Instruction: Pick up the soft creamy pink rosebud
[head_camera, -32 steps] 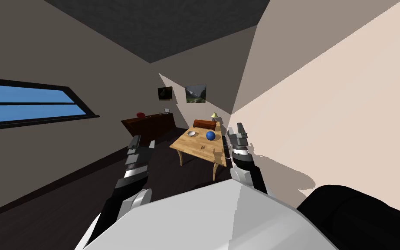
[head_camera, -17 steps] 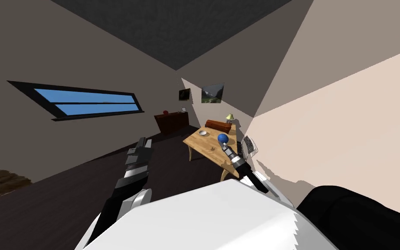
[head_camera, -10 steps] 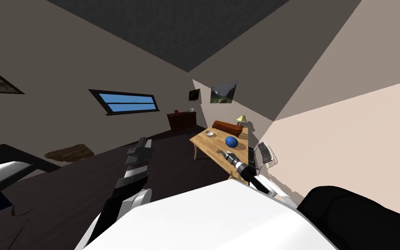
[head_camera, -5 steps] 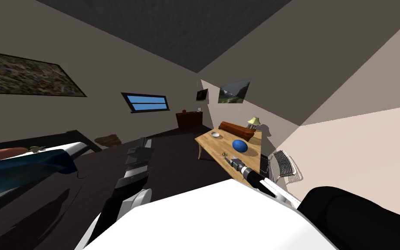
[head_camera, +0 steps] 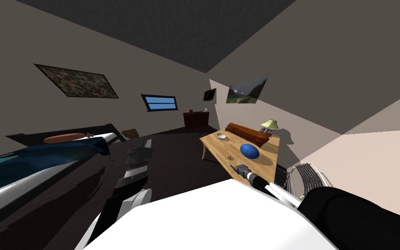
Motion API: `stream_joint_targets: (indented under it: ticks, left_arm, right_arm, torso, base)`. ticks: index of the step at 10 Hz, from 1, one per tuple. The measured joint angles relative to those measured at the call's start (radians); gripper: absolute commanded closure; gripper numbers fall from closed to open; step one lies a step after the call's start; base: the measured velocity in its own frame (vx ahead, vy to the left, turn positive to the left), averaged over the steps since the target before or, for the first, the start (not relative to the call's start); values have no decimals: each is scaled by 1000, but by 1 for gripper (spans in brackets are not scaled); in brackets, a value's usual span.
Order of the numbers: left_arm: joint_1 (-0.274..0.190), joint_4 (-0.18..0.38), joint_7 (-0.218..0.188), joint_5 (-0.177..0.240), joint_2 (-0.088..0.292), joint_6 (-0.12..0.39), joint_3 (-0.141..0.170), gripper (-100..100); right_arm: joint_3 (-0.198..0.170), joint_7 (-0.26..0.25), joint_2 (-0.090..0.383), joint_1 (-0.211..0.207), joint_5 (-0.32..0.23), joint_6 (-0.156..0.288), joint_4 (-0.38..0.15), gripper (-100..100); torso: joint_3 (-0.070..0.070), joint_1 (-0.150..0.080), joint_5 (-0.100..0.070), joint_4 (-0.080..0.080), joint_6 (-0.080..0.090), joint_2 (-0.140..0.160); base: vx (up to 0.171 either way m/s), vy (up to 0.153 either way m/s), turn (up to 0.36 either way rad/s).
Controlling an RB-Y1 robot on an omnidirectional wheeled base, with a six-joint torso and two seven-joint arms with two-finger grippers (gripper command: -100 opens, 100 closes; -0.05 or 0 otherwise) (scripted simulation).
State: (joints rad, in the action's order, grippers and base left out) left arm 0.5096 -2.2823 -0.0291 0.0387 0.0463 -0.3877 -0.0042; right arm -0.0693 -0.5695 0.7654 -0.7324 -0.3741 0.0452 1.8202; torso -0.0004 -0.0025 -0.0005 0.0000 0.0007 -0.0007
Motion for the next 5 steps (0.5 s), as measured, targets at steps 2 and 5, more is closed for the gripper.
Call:
stream_joint_targets:
  ticks: [2,5]
  left_arm:
    - [0,0,0,0,0,0,0,0]
    - [0,0,0,0,0,0,0,0]
  right_arm:
    - [-23,-39,24,-20,-40,36,-59,-100]
    - [-36,-74,90,-51,-65,63,-146,-100]
  torso:
    - [0,0,0,0,0,0]
    - [0,0,0,0,0,0]
  base:
    - [-12,-31,384]
    - [-13,-27,369]
